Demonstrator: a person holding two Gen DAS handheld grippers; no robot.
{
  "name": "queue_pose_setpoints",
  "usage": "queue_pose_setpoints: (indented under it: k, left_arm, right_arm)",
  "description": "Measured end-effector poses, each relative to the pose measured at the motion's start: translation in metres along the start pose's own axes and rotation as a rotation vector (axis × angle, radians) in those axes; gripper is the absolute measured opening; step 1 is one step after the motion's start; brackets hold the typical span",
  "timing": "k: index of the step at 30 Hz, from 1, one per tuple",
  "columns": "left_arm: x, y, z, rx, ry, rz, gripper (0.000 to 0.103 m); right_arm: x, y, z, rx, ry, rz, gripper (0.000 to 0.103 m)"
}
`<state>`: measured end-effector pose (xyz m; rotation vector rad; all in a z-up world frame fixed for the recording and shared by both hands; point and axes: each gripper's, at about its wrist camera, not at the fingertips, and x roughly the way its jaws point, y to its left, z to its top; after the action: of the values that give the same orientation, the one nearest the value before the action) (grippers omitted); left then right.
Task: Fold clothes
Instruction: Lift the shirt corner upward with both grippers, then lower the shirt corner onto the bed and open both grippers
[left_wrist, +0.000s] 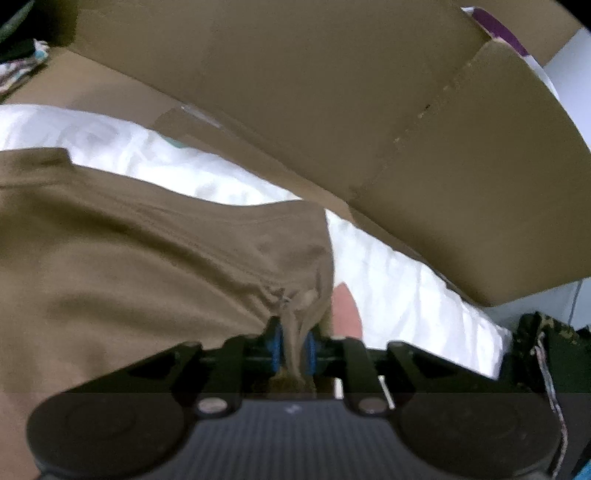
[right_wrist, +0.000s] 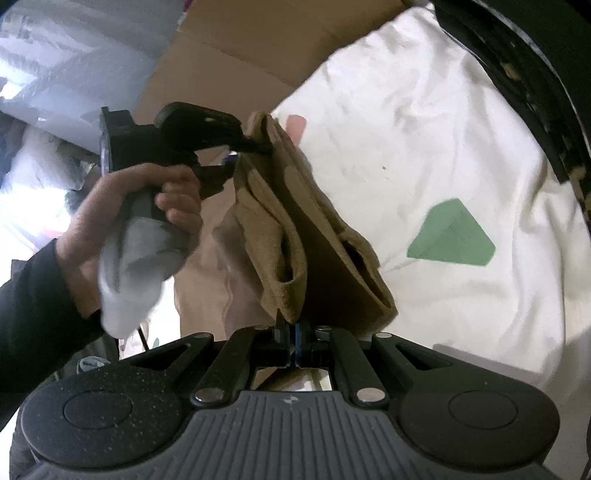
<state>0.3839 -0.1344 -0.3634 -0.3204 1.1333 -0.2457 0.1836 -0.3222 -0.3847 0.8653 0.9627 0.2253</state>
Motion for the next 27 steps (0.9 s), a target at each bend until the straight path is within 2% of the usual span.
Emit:
queue_pose_setpoints:
  k: [2, 5, 10, 11, 12, 15, 18, 20, 22, 24, 27]
  left_arm:
    - [-0.005, 0.002, 0.005, 0.005, 0.01, -0.036, 0.024]
    - [-0.021, 0.004, 0.011, 0.031, 0.003, -0.087, 0.024]
    - [-0.051, 0.005, 0.011, 0.164, 0.006, -0.108, 0.024]
    - [-0.053, 0.006, 0.009, 0.191, 0.016, -0.103, 0.024]
    - [-0.055, 0.006, 0.005, 0.224, 0.032, -0.098, 0.024]
    - [-0.054, -0.001, -0.012, 0.315, 0.093, -0.091, 0.024]
    - [-0.041, 0.001, -0.027, 0.326, 0.181, -0.13, 0.024]
    - [-0.034, 0.0, -0.032, 0.351, 0.189, -0.12, 0.024]
    - [-0.028, -0.003, -0.033, 0.362, 0.182, -0.115, 0.024]
    - [-0.025, -0.005, -0.032, 0.357, 0.174, -0.12, 0.024]
    - [-0.018, -0.01, -0.027, 0.373, 0.158, -0.117, 0.024]
  right_arm:
    - [0.002, -0.005, -0.002, 0.019, 0.01, -0.007, 0.0]
    - [0.003, -0.011, -0.004, 0.046, 0.02, -0.013, 0.0]
    - [0.009, -0.018, -0.004, 0.083, 0.035, -0.013, 0.0]
    - [0.008, -0.019, -0.004, 0.089, 0.037, -0.009, 0.0]
    - [0.007, -0.02, -0.004, 0.061, 0.079, 0.01, 0.0]
    - [0.002, -0.024, -0.002, 0.083, 0.088, 0.014, 0.004]
    - [-0.006, -0.025, 0.001, 0.082, 0.085, 0.009, 0.005]
    - [-0.012, -0.024, 0.003, 0.06, 0.071, -0.001, 0.01]
    - [-0.021, -0.021, 0.004, 0.028, 0.047, -0.026, 0.029]
    - [-0.027, -0.017, 0.006, -0.007, 0.025, -0.042, 0.033]
    - [-0.03, -0.013, 0.012, -0.041, 0.012, -0.058, 0.033]
